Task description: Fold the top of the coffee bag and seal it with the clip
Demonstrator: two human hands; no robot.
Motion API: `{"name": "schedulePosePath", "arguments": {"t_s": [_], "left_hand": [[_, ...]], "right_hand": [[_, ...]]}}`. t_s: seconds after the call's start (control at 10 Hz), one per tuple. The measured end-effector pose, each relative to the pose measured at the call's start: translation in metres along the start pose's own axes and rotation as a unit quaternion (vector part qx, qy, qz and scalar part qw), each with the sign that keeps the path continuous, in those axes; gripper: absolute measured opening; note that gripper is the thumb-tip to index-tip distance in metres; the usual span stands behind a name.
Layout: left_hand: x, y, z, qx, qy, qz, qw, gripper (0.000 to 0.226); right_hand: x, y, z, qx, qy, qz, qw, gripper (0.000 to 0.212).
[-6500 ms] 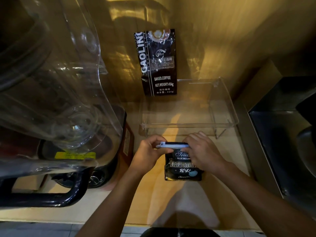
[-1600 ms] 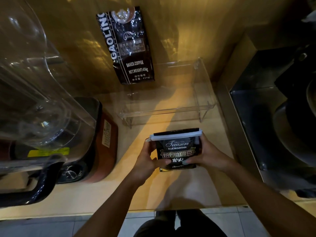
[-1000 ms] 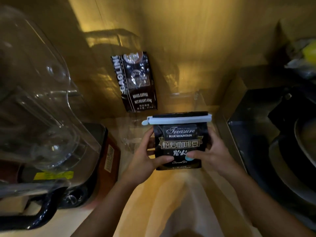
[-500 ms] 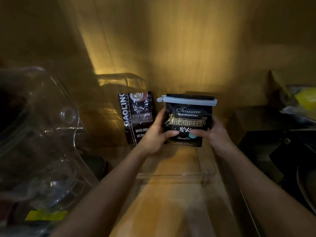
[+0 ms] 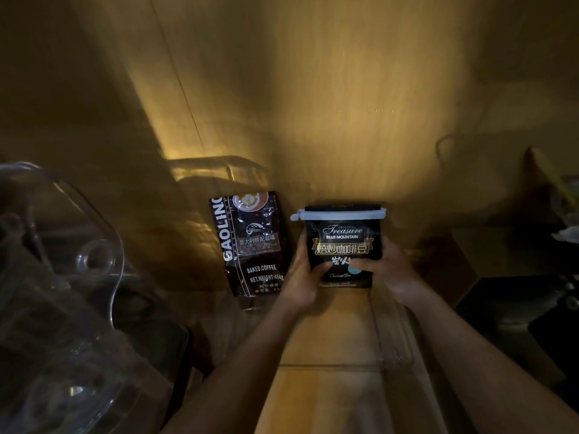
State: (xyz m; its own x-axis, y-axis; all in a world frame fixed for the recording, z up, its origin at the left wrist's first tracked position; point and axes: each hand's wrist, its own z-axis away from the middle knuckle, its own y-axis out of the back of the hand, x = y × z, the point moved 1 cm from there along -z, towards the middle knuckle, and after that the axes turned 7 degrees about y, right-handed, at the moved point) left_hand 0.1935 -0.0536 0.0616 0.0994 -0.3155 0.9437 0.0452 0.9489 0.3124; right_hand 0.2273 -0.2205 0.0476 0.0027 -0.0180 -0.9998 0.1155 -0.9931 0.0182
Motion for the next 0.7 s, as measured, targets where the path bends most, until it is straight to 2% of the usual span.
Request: {"name": "schedulePosePath", "arguments": {"t_s": [0.1, 0.3, 0.5, 0.6, 0.7], "left_hand": [[-0.002, -0.002, -0.001, 0.022, 0.000, 0.001, 1.000, 0.072], [0.000, -0.002, 0.007, 0.139, 0.017, -0.013, 0.990, 0.062], [0.017, -0.006, 0.017, 0.171, 0.036, -0.063, 0.983, 0.057], [0.034, -0.004, 0.033, 0.210, 0.015, -0.074, 0.975, 0.056], [0.050, 0.007, 0.049, 0.259, -0.080, -0.119, 0.955, 0.058]], "right_hand": [[0.002, -0.002, 0.002, 0.014, 0.008, 0.025, 1.000, 0.038], [0.007, -0.007, 0.004, 0.029, 0.026, 0.048, 0.998, 0.034], [0.006, -0.008, 0.010, 0.031, 0.026, 0.138, 0.990, 0.031], [-0.004, -0.007, 0.017, 0.063, 0.006, 0.196, 0.978, 0.028], [-0.020, -0.003, 0.026, 0.091, 0.035, 0.289, 0.952, 0.043]]}}
